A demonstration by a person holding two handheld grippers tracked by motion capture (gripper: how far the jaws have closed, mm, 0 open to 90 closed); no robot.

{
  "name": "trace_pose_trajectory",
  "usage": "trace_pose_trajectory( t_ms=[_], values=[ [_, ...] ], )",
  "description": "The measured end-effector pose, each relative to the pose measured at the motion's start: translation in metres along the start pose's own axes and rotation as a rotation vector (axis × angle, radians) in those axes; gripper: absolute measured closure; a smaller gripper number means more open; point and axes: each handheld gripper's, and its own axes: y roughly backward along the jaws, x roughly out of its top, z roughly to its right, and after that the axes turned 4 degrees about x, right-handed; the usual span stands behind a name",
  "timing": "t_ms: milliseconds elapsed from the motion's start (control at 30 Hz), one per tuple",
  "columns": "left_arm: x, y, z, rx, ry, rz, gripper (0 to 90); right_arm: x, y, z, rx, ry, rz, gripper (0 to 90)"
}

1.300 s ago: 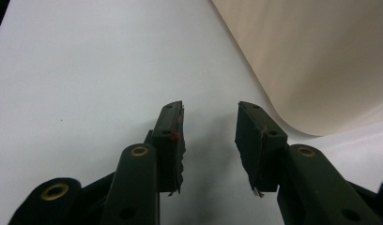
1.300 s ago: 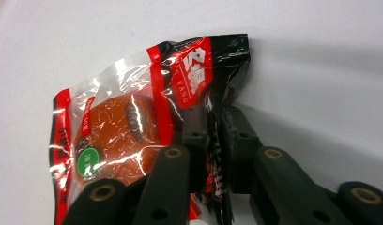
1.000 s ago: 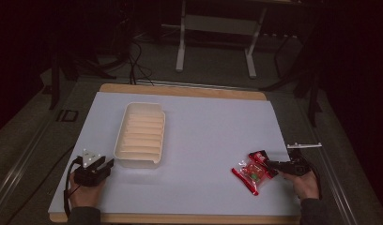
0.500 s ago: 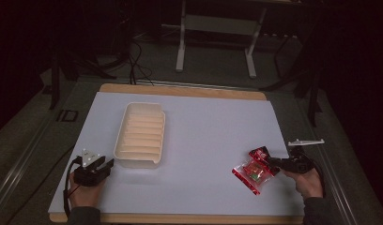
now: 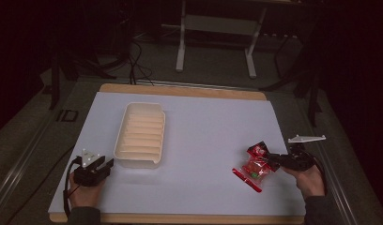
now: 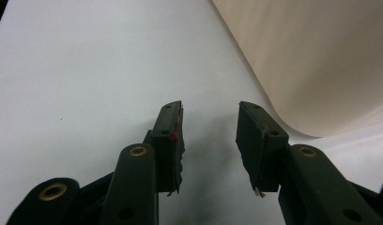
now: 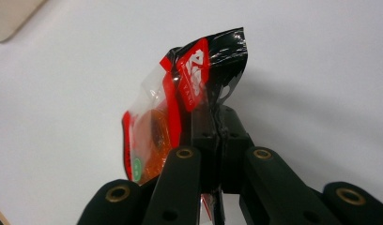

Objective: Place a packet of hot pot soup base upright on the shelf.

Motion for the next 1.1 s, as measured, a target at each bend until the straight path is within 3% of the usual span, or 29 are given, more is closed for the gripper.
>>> trace_pose_trajectory(
  t_ms=[233, 1100],
  values=[
    [0.000, 0.000, 0.000, 0.002, 0.002, 0.001, 61.2, 0.013, 0.002, -0.008, 0.022, 0.053, 0.007, 88.2],
    [0.000, 0.000, 0.000, 0.001, 0.004, -0.001, 60.2, 0.039, -0.003, -0.031, 0.028, 0.141, 0.025, 88.1]
  ],
)
